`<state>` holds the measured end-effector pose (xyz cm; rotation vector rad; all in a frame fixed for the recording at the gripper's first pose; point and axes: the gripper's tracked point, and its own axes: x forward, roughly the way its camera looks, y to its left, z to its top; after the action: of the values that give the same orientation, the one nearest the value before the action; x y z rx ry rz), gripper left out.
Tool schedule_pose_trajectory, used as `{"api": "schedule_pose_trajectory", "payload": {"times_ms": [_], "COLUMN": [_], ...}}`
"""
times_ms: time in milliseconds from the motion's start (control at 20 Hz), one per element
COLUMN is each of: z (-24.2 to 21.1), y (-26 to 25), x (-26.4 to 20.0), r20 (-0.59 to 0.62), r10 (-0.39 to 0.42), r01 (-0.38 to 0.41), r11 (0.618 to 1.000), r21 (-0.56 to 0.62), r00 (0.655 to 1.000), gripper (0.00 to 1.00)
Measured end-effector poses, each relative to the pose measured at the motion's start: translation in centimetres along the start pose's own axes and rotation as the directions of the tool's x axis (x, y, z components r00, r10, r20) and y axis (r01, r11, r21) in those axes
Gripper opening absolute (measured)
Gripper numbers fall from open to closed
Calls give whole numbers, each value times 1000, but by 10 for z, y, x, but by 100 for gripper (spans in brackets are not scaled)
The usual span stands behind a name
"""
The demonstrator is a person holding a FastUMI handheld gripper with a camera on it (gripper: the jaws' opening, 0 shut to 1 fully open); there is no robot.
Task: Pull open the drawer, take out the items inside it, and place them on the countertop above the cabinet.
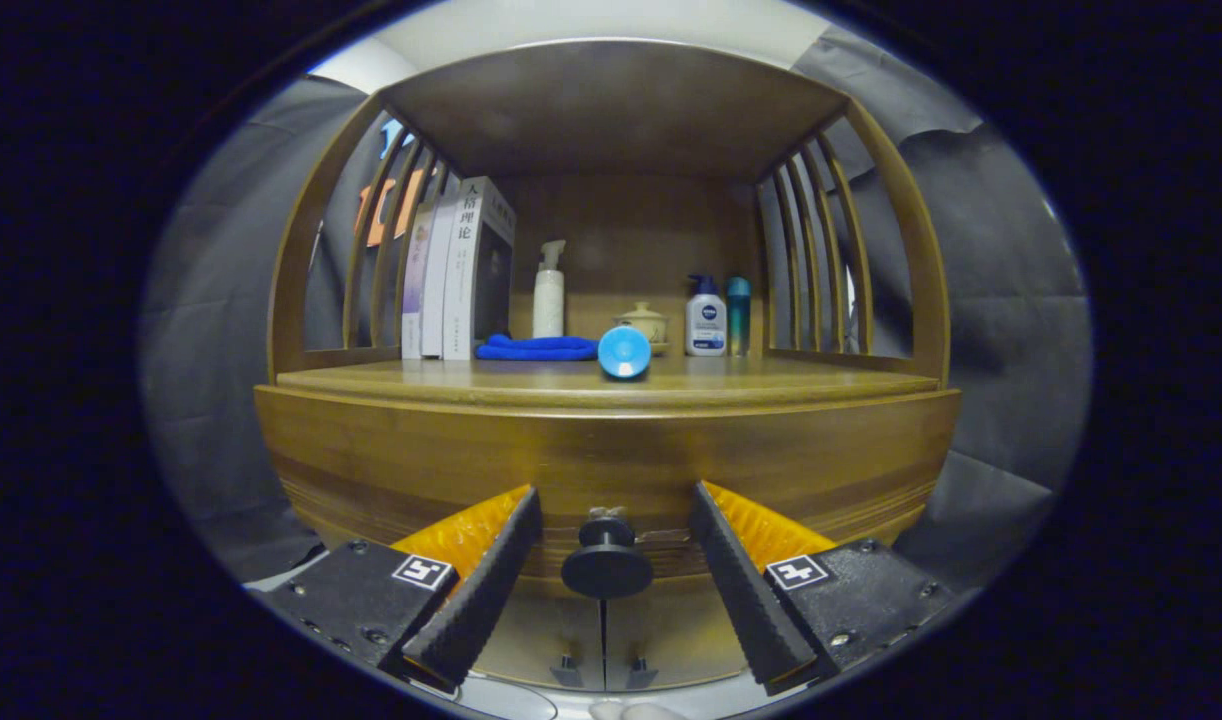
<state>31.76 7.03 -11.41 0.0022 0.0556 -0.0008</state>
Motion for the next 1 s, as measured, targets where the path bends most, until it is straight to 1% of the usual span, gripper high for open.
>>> {"api": "schedule_pose_trajectory", "payload": {"times_ms": [300,550,650,750,850,1000], "z": [1,0,-7,-10,-11,1], "y": [1,0,-6,-9,-16,-19], "x": [3,0,-5,-21,-48,-106], "r20": [8,-78,-128,-133,-131,-96], "r10": [-7,-17,-25,-28,-25,-12], "r01": [7,14,24,31,26,9], "r11": [1000,999,1000,999,1000,1000], "r21": [-11,-35,-16,24,12,-30], "r00": [1000,997,991,991,991,995], "gripper": [99,99,99,100,100,100]}}
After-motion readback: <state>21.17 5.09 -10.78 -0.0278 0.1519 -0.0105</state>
